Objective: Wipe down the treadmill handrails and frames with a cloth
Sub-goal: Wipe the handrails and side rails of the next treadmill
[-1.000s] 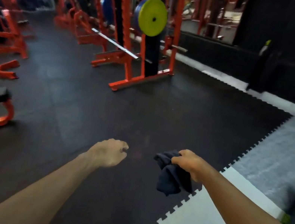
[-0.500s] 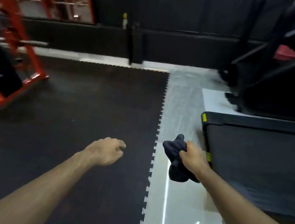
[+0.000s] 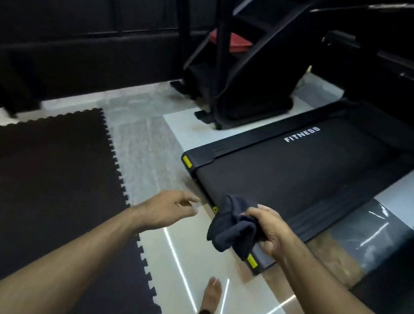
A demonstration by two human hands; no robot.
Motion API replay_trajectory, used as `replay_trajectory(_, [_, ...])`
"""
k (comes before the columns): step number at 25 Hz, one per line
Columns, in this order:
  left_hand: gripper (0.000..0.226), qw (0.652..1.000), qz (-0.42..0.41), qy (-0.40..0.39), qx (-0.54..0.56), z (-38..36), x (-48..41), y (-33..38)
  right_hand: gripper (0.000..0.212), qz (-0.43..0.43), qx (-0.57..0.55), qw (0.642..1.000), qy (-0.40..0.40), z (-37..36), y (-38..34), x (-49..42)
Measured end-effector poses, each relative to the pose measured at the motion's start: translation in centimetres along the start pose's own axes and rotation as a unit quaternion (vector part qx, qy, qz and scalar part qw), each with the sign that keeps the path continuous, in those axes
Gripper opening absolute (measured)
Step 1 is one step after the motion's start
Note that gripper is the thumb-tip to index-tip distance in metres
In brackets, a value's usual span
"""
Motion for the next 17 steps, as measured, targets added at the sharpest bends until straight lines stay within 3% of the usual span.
replay_trajectory(4, [0.077,0.989,-0.122,-0.076,0.041,0.3,-11.1,7.7,0.006,-0.056,-0.123,0.990,0.032,-0.3,-3.5,-12.1])
replay_trajectory(7, [0.097,0.979,-0.185,-0.010,-0.083,2.2,-20.0,14.3,0.017,-0.020,-0.132,0.989,0.059,1.1,-9.2,-20.6])
replay_trajectory(10, [0.096,0.956,-0.236,0.062,-0.162,4.7,-26.3,20.5,0.026,0.036,-0.129,0.986,0.098,2.7,-15.5,-27.4])
replay_trajectory(12, [0.084,0.943,-0.277,0.096,-0.155,6.2,-30.2,24.9,0.024,0.020,-0.144,0.983,0.109,4.0,-18.6,-31.6])
replay_trajectory(15, [0.025,0.924,-0.328,0.159,-0.116,8.2,-36.4,30.5,0.022,0.006,-0.191,0.975,0.114,6.0,-21.9,-36.8])
replay_trajectory(17, [0.010,0.943,-0.305,0.117,-0.053,9.1,-41.2,33.9,0.021,0.008,-0.201,0.971,0.127,8.2,-23.7,-40.3])
Point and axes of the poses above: each hand's wrist, its own x-axis away from the middle knuckle, its own z-axis out of the back of the hand, y = z × x, the point moved 3 cm from there along -x, towards the middle knuckle, and after that the axes turned 12 degrees about z, right-handed, at the moved point
